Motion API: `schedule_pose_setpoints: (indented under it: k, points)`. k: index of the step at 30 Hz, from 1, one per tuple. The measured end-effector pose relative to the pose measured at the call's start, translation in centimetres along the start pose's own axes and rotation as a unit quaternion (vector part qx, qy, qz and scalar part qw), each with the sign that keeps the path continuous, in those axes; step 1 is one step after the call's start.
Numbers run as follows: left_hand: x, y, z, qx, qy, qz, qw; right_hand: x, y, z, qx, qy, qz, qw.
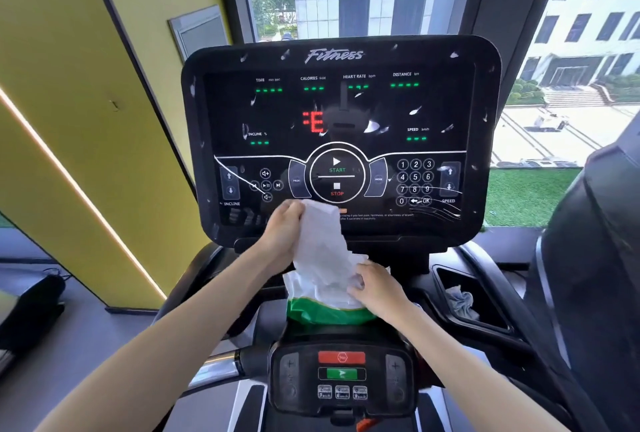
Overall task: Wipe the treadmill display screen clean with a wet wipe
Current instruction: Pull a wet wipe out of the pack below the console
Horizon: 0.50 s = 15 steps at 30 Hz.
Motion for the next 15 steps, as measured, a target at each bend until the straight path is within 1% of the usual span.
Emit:
schedule_pose_setpoints:
  k: [1,2,3,4,6,7,8,9,10,12,13,14,15]
  points:
    - [0.1,1.1,0.2,-0.026,0.0,0.051,0.998,-0.1,0.0,0.0,-0.001,-0.003,-0.001,1.0]
    - [0.1,2.1,0.5,-0.066,-0.013,0.141,0.988,-0.2,0.1,0.0,-0.008,0.005,0.004,1.0]
    - [-0.4,2.7,0.6,-0.105,-0.037,0.235,0.966,0.1,0.1,-0.1,-0.015,0.021,0.007,1.0]
    - [-0.9,2.8,0.7,-0.132,-0.066,0.308,0.94,0.8,0.0,-0.4,-0.022,0.058,0.0,0.998]
    - [-1.6,1.6,0.9,-0.145,-0.123,0.406,0.894,3.4,-0.4,-1.8,-0.027,0.186,-0.016,0.982]
    - [-1.9,0.9,0.8,-0.149,-0.148,0.438,0.874,4.5,-0.8,-2.6,-0.014,0.247,-0.018,0.969]
    - [-2.1,0.3,0.5,-0.155,-0.169,0.465,0.855,5.2,-1.2,-3.2,0.01,0.287,-0.018,0.958]
    - [-2.4,-0.3,0.2,-0.159,-0.188,0.487,0.838,5.5,-1.6,-3.6,0.039,0.308,-0.024,0.95]
    - [-2.8,-0.7,0.0,-0.164,-0.205,0.507,0.821,5.5,-1.9,-3.7,0.064,0.308,-0.034,0.949]
    - [-3.4,-1.6,-0.4,-0.166,-0.229,0.545,0.79,4.9,-2.2,-3.4,0.093,0.271,-0.05,0.957]
    - [-3.6,-1.8,-0.4,-0.167,-0.23,0.554,0.782,4.7,-2.2,-3.3,0.1,0.257,-0.048,0.96]
    - [-3.5,-1.8,-0.3,-0.172,-0.222,0.552,0.785,4.5,-2.2,-3.2,0.102,0.249,-0.039,0.962]
    - [-3.3,-1.5,-0.1,-0.181,-0.203,0.539,0.797,4.3,-2.0,-3.0,0.095,0.236,-0.027,0.967]
Point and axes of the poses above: each hand's wrist, its own z-axis towards the middle knuckle, its own x-axis out of the back of the hand, y = z × x, the point moved 8 cm from there along z, towards the middle knuckle, and after that the axes turned 5 degrees about -z, right-handed, at the moved point
